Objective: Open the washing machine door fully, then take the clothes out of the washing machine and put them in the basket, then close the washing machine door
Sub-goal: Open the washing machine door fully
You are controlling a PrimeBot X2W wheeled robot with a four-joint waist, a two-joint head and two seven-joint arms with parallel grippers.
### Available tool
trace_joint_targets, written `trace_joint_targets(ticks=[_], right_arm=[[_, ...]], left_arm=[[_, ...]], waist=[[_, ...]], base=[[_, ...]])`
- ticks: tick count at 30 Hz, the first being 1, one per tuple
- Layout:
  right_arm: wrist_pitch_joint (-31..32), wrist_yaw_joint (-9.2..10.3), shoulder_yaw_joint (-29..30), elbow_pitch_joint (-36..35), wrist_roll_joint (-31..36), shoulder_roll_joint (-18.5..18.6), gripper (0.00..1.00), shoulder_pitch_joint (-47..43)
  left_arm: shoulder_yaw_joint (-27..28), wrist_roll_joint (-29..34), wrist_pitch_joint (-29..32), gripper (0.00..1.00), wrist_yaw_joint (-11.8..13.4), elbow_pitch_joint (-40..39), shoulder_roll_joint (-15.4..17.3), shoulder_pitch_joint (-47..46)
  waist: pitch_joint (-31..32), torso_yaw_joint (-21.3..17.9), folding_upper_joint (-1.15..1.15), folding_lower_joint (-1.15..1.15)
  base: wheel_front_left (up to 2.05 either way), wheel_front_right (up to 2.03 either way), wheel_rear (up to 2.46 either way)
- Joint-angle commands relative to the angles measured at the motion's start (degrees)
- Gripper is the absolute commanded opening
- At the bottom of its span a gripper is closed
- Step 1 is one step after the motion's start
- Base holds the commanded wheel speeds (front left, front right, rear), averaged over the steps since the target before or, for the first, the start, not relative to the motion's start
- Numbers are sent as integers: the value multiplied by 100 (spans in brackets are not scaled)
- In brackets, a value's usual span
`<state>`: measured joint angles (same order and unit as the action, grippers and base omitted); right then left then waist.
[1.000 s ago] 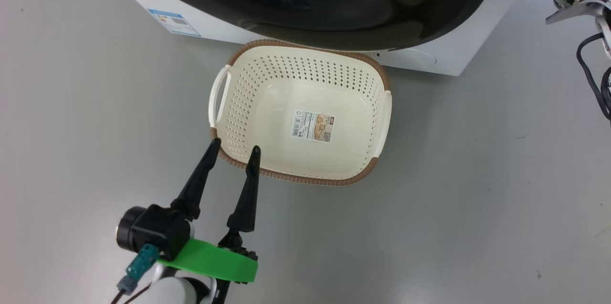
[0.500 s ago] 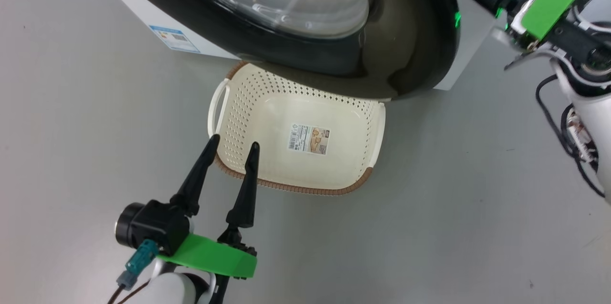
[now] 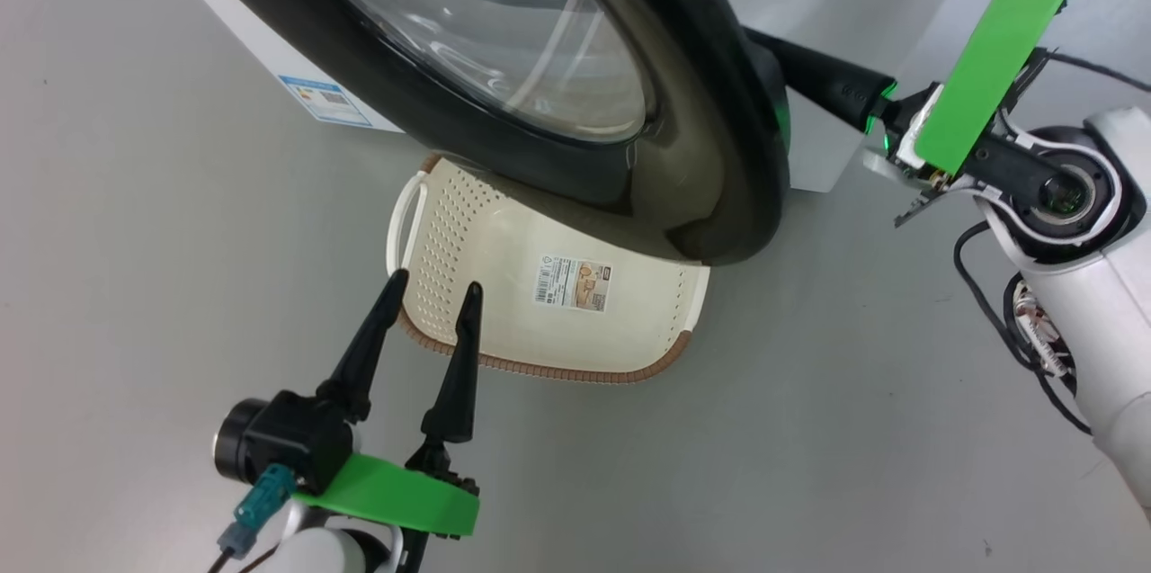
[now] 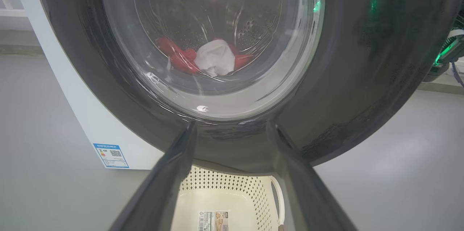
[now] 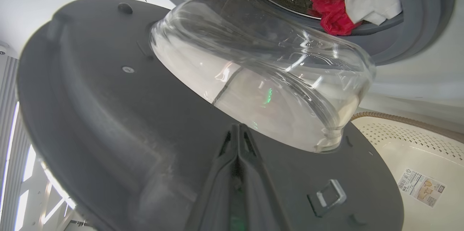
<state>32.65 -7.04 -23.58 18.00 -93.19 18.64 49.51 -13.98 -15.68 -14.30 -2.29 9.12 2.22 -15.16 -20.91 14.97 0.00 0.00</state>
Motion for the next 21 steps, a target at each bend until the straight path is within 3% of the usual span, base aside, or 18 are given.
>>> trace_joint_targets(ticks=[1, 10, 12, 13, 16, 21], right_arm=[[62, -45, -85, -195, -2, -121, 0, -161], [69, -45, -43, -265, 168, -188, 0, -237], [-9, -45, -7, -252, 236, -188, 23, -223], [-47, -45, 11, -239, 262, -187, 28, -221], [-160, -45, 83, -201, 308, -162, 35, -242], [-302, -45, 196, -201, 325, -90, 37, -363]], left_arm=[[212, 28, -70, 100, 26, -138, 65, 56], [245, 40, -70, 100, 11, -145, 65, 56], [254, 37, -70, 100, 11, -145, 65, 51], [257, 37, -70, 100, 10, -143, 65, 49], [267, 37, -70, 100, -6, -129, 65, 47], [309, 55, -70, 100, -32, -97, 65, 54]], waist=[[13, -11, 0, 0], [22, -28, 0, 0], [22, -31, 0, 0], [25, -35, 0, 0], [51, -53, 0, 0], [115, -97, 0, 0]], base=[[0, 0, 0], [0, 0, 0], [0, 0, 0], [0, 0, 0], [0, 0, 0], [0, 0, 0]])
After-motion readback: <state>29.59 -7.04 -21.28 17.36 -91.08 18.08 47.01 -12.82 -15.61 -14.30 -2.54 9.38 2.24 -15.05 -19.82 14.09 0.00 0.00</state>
